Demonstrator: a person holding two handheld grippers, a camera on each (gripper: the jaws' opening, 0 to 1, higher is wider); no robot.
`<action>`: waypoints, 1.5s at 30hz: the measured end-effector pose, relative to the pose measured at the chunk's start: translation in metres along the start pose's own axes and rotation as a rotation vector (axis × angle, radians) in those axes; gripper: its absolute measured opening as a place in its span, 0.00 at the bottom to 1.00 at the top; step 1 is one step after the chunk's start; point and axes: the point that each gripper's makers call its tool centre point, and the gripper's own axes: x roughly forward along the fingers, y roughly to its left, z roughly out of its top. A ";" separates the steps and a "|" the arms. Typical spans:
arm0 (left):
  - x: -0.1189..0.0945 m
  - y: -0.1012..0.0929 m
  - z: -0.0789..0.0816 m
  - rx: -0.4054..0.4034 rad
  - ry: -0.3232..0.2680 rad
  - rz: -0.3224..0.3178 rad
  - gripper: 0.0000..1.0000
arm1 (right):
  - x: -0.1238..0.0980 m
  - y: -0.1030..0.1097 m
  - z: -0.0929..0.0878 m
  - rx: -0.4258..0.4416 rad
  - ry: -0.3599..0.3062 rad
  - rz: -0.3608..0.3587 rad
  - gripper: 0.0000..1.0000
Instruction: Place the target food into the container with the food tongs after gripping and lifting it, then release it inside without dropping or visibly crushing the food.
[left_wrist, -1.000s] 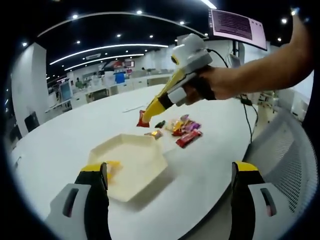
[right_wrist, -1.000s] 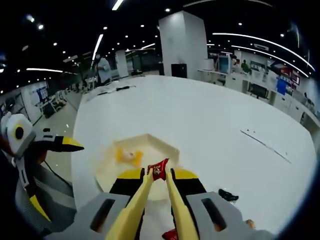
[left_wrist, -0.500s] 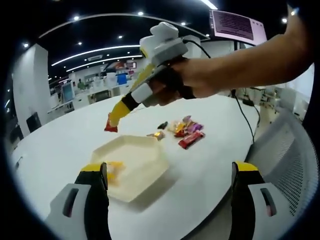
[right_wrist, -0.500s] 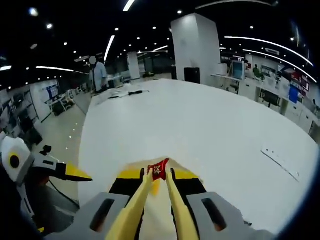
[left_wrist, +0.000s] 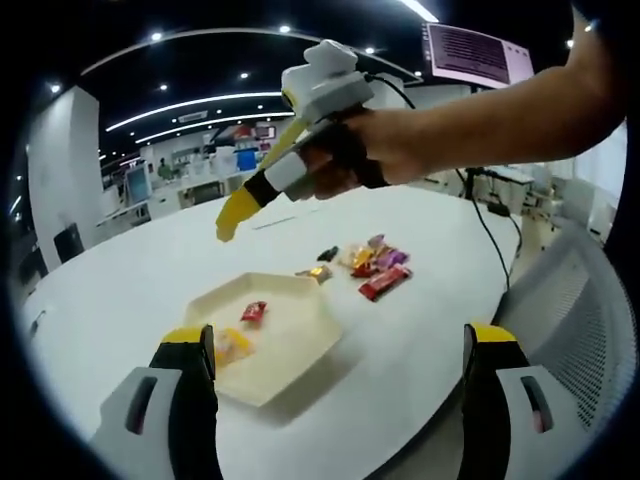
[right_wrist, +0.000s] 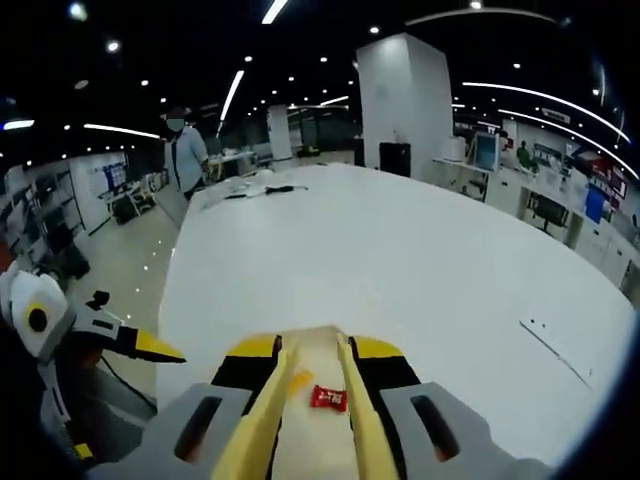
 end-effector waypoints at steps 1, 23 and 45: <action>0.000 0.000 0.000 0.001 -0.001 -0.001 0.99 | -0.002 -0.003 0.000 -0.003 0.001 -0.004 0.25; -0.002 0.000 0.005 -0.042 -0.021 0.001 1.00 | -0.053 -0.045 0.003 -0.071 -0.035 -0.036 0.26; 0.000 0.000 -0.001 -0.025 0.010 0.001 1.00 | -0.082 -0.077 -0.050 -0.077 -0.012 -0.009 0.26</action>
